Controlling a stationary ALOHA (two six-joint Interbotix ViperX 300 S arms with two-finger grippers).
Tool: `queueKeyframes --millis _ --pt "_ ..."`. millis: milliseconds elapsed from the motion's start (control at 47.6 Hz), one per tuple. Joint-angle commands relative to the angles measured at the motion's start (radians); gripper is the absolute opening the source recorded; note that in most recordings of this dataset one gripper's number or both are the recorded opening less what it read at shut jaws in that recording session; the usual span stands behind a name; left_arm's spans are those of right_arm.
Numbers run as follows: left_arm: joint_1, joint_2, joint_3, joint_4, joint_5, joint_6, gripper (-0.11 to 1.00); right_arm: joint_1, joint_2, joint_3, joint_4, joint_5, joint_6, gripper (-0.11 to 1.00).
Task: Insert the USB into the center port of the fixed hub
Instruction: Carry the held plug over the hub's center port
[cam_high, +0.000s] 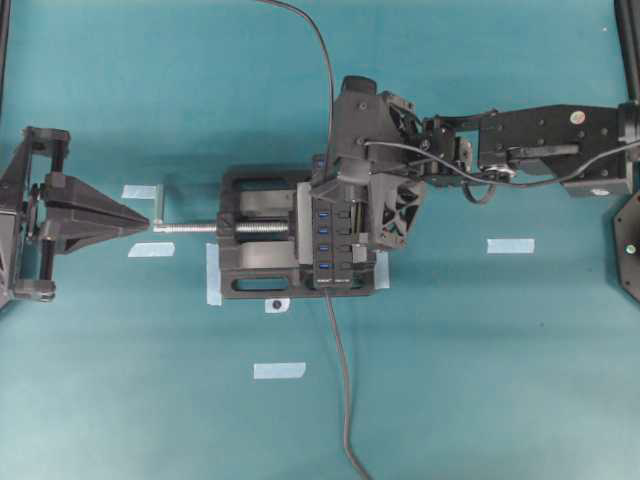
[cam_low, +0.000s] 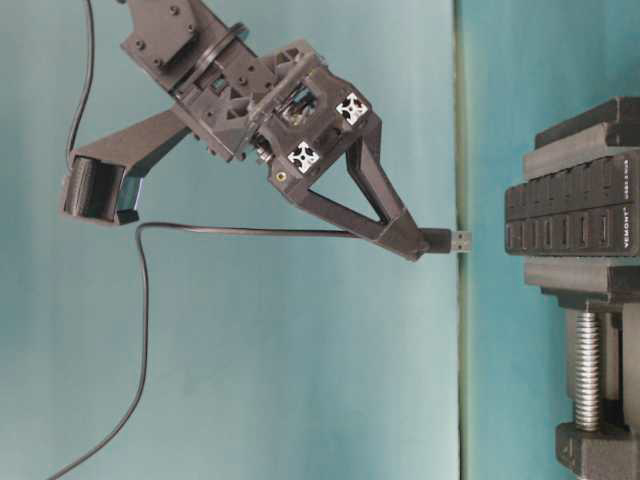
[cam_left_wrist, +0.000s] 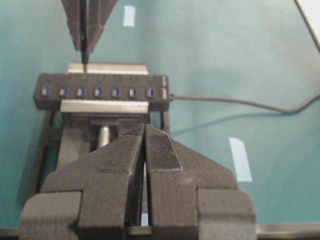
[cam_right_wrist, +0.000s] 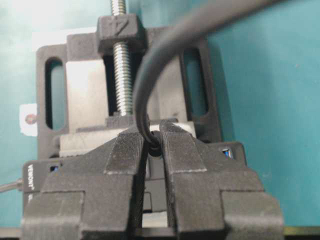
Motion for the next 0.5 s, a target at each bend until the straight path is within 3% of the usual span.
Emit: queueKeyframes --millis 0,483 --pt "0.002 0.003 -0.011 0.000 -0.011 -0.002 0.00 0.009 -0.032 -0.040 0.003 0.020 0.011 0.09" --pt "0.002 0.003 -0.011 0.000 -0.011 -0.002 0.00 0.014 -0.051 -0.072 0.003 0.100 0.009 0.09"
